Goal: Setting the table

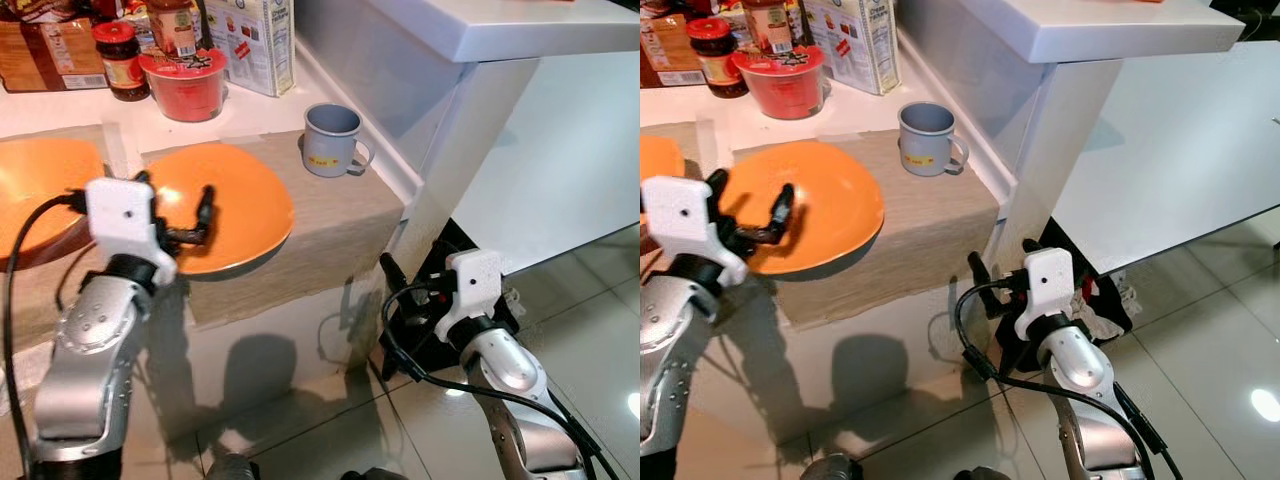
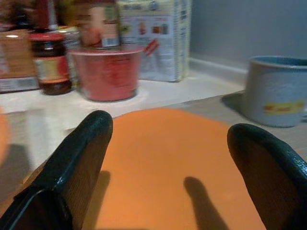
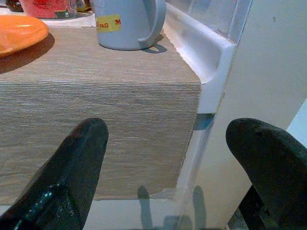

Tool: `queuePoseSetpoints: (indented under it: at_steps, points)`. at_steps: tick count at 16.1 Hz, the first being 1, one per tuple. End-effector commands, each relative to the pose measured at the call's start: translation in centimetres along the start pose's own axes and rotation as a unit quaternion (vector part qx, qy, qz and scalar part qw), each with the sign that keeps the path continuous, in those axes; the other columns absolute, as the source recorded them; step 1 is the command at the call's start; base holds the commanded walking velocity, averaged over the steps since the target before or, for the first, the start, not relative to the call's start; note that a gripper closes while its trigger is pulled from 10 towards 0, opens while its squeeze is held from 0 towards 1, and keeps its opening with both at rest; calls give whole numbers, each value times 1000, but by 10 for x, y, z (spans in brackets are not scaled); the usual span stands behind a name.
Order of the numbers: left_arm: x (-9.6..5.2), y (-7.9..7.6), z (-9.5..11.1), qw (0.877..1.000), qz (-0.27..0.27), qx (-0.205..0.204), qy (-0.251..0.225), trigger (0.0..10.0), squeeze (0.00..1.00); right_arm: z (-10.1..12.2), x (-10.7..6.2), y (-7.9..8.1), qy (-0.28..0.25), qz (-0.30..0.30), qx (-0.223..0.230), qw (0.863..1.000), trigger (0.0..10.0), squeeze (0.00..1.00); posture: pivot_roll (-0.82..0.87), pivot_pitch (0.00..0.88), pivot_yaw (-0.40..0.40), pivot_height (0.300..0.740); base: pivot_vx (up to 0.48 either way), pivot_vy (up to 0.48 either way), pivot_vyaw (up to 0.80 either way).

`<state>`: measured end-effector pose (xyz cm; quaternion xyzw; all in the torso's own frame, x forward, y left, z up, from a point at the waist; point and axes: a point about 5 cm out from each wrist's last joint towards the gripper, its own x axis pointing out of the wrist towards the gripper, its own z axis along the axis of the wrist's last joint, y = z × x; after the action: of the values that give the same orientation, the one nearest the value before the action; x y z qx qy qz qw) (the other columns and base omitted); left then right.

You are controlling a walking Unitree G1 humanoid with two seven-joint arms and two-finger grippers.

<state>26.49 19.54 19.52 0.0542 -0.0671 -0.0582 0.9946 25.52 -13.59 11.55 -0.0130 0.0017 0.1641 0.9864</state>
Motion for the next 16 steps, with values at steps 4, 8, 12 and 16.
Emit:
queuePoseSetpoints:
  at_steps: [4, 8, 12, 16]
  points:
    - [1, -26, 28, 997, -61, -52, -16, 10000, 0, -2, 2, -1, 6, -1, -5, 1000, 10000, 0, 140, 31, -85, 740, 0, 0, 0]
    - [-4, -21, 29, 997, -63, 20, -28, 10000, 0, 6, 10, -2, -26, -10, -22, 999, 10000, 0, 155, 22, -85, 740, 0, 0, 0]
    - [-16, -42, 15, 997, -75, 1, 0, 10000, 0, 8, 12, -1, -37, -18, -15, 999, 10000, 0, 154, 22, -80, 740, 0, 0, 0]
    - [-16, -51, 14, 996, -88, 8, -11, 10000, 0, 11, 15, -4, -44, -24, -17, 999, 10000, 161, 150, 15, -79, 740, 0, 0, 498]
